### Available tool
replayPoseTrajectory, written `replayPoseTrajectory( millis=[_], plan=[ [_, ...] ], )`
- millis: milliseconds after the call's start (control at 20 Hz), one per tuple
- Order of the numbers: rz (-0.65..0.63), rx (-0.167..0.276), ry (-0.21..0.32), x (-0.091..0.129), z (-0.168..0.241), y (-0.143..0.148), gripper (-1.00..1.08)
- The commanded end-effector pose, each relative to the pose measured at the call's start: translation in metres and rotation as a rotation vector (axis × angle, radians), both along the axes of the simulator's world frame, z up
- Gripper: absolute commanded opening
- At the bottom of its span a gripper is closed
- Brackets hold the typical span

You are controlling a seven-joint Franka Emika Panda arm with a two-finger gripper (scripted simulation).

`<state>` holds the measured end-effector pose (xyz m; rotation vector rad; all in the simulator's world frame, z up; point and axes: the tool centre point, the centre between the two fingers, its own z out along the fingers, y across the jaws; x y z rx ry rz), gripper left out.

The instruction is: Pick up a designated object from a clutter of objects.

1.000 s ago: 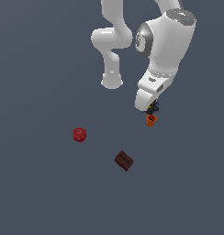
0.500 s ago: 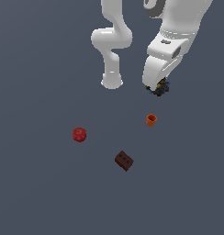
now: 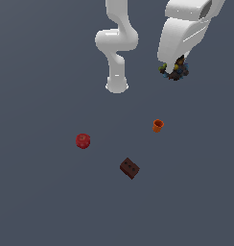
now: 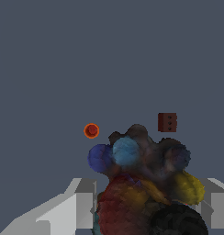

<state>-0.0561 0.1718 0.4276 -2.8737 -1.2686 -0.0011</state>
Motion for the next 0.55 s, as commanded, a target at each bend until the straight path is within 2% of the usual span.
replayPoseTrajectory(
  millis=[0,500],
  plan=[
    [0.000,0.000,0.000,0.000,0.013,0.001,-1.00],
    [-0.001,-0.001,0.000,0.002,0.027,0.002,-1.00]
  ],
)
